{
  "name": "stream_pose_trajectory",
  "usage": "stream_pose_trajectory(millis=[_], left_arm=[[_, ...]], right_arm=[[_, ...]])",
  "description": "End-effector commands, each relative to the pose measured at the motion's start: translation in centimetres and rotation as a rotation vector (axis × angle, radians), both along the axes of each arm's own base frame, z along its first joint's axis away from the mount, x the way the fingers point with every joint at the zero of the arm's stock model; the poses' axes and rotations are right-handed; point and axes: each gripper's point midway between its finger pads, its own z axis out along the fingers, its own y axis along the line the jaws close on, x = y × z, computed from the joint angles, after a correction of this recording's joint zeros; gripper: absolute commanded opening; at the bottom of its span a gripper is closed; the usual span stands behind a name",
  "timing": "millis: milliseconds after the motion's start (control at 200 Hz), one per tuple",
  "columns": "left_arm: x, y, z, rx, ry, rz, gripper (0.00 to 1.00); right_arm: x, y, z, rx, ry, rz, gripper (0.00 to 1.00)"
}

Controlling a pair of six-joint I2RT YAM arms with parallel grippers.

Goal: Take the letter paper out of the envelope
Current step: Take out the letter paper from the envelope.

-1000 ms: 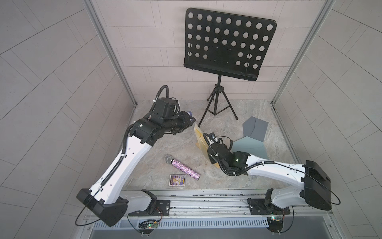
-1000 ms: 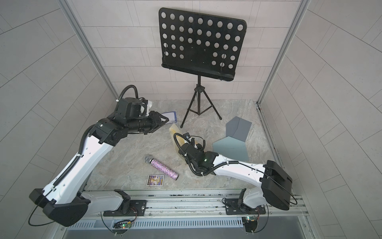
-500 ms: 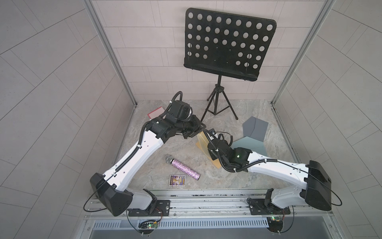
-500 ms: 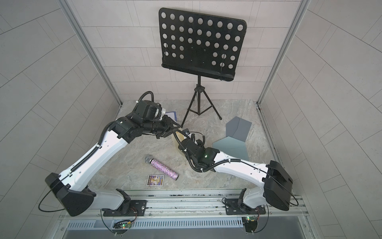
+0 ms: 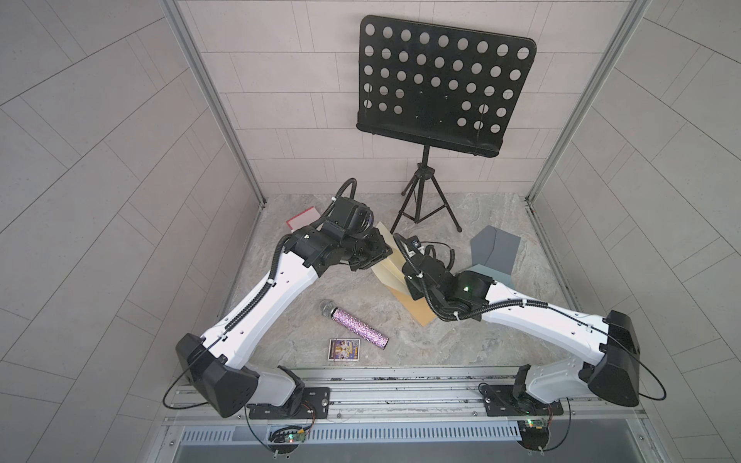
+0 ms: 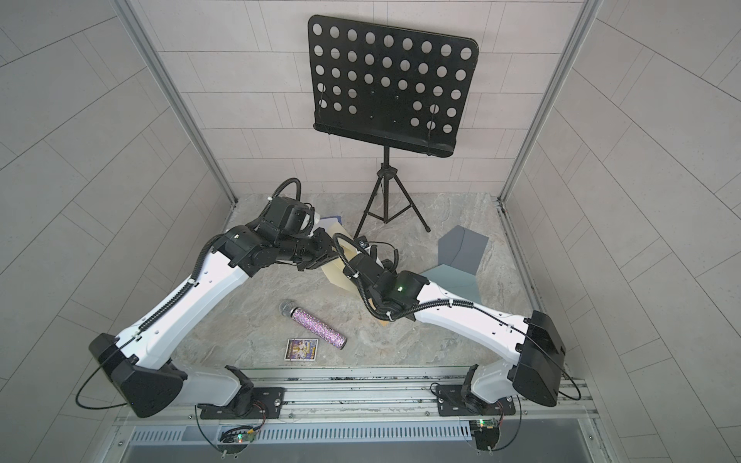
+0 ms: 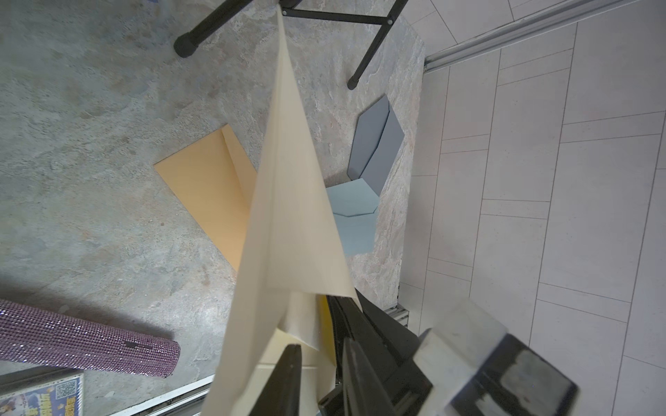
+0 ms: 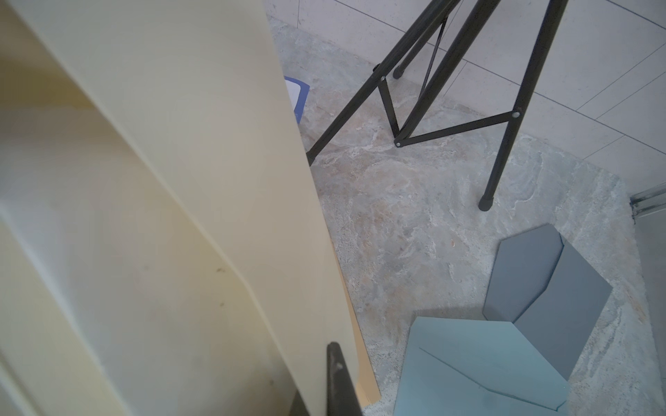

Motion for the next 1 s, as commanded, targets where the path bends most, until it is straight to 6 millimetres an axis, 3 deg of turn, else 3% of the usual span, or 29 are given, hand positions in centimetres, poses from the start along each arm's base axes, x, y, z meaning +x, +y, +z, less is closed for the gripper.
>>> stream_pose_trajectory(millis=[0, 125, 230, 665, 895, 995], left_arm=[[0.1, 1.0, -1.0, 0.075, -0.003, 0.008, 0.3], [0.4, 1.3, -1.0, 0.106, -0.021, 0.012, 0.41], [0.8, 1.2, -1.1, 0.112, -0.031, 0.009, 0.41], [2.0, 1.5, -1.9, 0.169, -0.064, 0.016, 0.35], [2.6, 1.1, -2.0, 0.151, -0.085, 0.023, 0.34], [2.8, 1.0, -2.1, 0.147, -0.089, 0.022, 0.24]], right_arm=[[-0.2, -0.2, 0.6, 0.001, 0.024, -0.022, 0.0], [-0.1, 0.1, 1.0, 0.01, 0.029, -0.017, 0.0], [-0.2, 0.4, 1.2, 0.03, 0.038, -0.012, 0.0], [-0.1, 1.7, 3.3, 0.152, 0.093, -0.009, 0.0], [-0.4, 2.4, 3.2, 0.183, 0.115, 0.016, 0.0], [-0.4, 2.4, 3.2, 0.184, 0.116, 0.016, 0.0]])
